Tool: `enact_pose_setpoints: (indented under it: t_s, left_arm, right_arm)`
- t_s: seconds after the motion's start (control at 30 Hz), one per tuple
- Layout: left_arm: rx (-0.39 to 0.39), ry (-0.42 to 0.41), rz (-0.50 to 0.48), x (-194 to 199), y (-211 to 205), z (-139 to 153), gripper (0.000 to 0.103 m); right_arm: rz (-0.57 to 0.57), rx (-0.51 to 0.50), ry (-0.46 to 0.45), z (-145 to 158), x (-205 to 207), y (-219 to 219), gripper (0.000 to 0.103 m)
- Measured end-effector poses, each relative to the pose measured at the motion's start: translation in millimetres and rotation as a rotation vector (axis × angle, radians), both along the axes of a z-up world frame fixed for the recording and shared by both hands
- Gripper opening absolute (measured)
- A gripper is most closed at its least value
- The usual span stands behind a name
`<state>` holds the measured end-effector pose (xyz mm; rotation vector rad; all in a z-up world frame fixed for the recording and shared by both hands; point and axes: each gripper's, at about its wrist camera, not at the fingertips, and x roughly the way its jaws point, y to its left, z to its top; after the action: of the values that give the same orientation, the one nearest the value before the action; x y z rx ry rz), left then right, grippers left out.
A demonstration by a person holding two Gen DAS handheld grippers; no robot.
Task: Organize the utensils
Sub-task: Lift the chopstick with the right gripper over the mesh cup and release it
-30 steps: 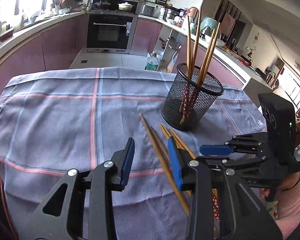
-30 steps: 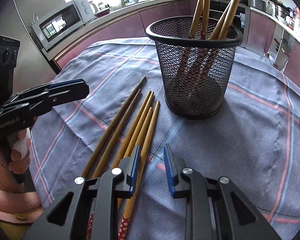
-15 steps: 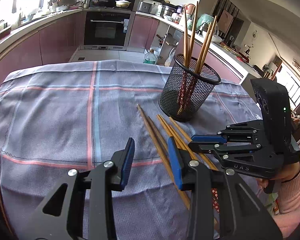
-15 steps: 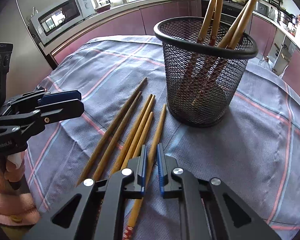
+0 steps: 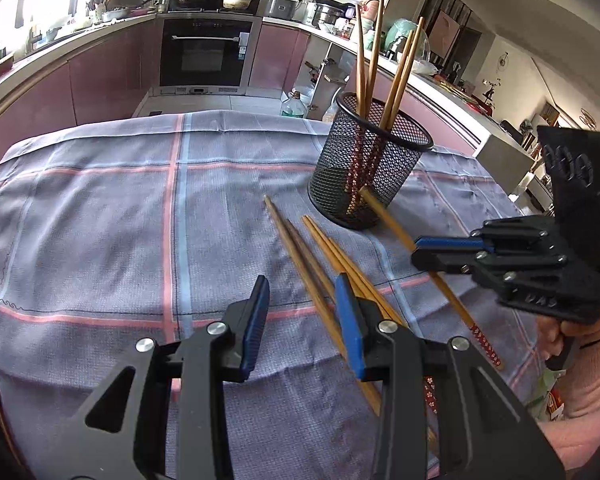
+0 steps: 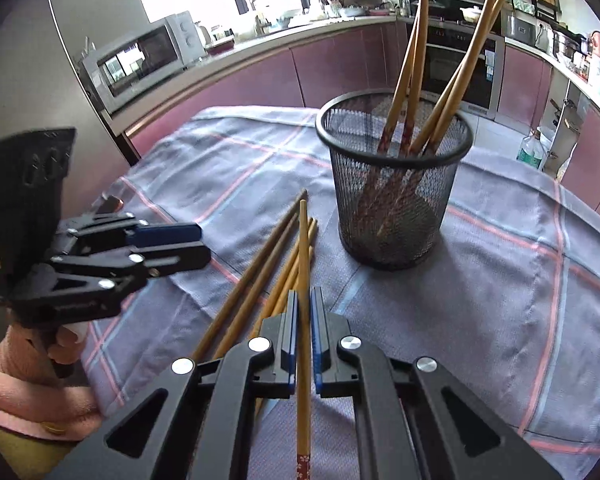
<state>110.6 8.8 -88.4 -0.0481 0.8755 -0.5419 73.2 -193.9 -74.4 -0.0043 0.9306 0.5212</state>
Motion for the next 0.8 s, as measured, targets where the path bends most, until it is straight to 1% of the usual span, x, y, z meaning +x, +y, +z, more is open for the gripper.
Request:
enact_pose_setpoints:
  t_s: [0.1,0.3,0.47,0.8]
  left_arm:
    - [0.006,0.003,-0.007,-0.3,-2.1,-1.5,0.033]
    - [0.013,0.022,-0.026,0.0,-7.1,-6.6,0.033]
    - [0.021,0.036,-0.043,0.3,-13.7,-11.6,0.032]
    - [0.053,0.065,-0.071,-1.5,-25.3,-20.8,0.03]
  right_arm:
    - [-0.007,0.023,-0.044,15.0,-7.5,-7.0,0.005]
    - [-0.041,0.111,-0.147,50.4,-23.7,-31.1,0.005]
    - [-0.067,0.176,-0.214,70.9,-32.6,-47.2,0.005]
    - [-0.12,0.217,-0.331,104.1,-34.8,-61.9,0.005]
